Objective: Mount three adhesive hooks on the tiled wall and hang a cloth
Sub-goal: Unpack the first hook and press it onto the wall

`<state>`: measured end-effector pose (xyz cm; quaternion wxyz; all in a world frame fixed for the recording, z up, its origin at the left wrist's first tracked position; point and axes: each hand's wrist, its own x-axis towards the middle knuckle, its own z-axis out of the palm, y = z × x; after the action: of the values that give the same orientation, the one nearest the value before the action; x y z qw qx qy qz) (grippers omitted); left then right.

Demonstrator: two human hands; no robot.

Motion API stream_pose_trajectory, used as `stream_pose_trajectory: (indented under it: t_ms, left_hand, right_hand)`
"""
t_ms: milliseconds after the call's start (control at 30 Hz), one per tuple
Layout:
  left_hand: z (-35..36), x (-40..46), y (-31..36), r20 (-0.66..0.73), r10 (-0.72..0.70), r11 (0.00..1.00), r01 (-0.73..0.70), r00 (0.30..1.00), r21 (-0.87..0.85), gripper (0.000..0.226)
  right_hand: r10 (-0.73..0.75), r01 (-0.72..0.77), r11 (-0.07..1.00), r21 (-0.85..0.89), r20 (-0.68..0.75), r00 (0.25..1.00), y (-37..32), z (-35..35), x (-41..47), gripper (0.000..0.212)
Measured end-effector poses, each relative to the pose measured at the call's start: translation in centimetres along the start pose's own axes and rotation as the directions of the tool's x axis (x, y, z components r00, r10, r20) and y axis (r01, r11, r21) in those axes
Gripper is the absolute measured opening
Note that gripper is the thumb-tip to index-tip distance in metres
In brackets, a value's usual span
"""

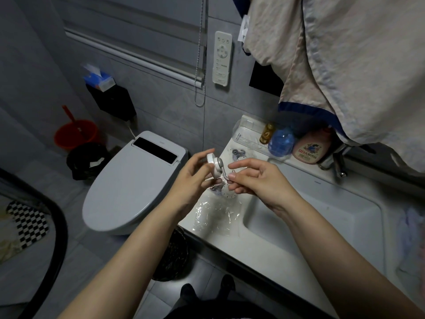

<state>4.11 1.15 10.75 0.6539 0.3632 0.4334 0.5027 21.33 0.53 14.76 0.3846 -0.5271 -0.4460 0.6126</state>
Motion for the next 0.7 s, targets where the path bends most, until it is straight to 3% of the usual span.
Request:
stream_pose_trajectory:
  t_ms: [167,400,700]
  left_hand:
    - [-0.3,0.0,0.3,0.008,-0.007,1.000,0.007,1.000,0.008,0.033]
    - [-0.7,-0.4,0.2,0.005,0.022,0.995,-0.023,1.000,0.102,0.034]
    - [1.0,-0.4,-0.6,-0.078,-0.150,0.964,0.129,0.986,-0.231,0.049]
  right_hand:
    - [-0.014,0.015,1.000,-0.017,0.035,0.999,-0.2,0.2,0.0,0.011]
    - [0.068,-0.075,0.990,0.118,0.062,0.996,0.2,0.2,-0.2,0.009]
    - [-0.036,0.036,0.996,0.084,-0.006,0.999,1.4,2.2,-0.7,0.013]
